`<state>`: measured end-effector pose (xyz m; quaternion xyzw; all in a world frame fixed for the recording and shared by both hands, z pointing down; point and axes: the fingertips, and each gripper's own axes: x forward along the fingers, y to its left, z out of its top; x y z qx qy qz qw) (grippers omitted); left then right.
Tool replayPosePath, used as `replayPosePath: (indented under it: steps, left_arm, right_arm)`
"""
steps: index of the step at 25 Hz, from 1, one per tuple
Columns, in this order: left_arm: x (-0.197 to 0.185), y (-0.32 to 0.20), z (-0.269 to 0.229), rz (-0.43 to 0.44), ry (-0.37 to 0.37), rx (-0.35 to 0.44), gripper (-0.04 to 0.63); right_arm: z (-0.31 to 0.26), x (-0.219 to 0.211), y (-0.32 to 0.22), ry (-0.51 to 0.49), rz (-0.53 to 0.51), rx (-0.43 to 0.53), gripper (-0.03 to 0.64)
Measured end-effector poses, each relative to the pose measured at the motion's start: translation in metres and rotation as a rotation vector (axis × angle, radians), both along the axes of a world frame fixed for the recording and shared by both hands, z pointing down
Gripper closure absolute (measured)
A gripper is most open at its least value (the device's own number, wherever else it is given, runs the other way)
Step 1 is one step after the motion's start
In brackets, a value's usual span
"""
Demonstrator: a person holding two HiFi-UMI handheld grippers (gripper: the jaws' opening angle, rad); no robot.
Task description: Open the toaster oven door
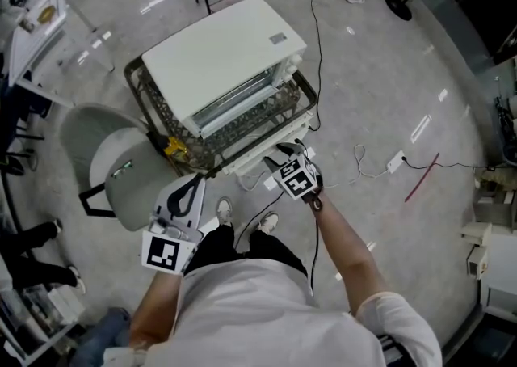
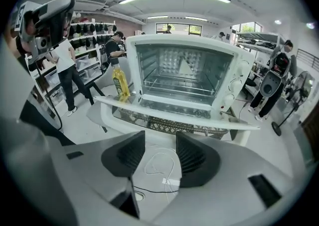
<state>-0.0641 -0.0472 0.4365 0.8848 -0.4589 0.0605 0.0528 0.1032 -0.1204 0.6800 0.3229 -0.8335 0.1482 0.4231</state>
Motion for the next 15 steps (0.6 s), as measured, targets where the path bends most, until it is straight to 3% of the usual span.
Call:
replayPosePath:
  steps: [15]
  left_arm:
    - [0.007,0.007,0.007,-0.003,-0.019,-0.026,0.578]
  right_arm:
    - [0.018,0.008,0.005,-0.027,0.049,-0.02,0.422]
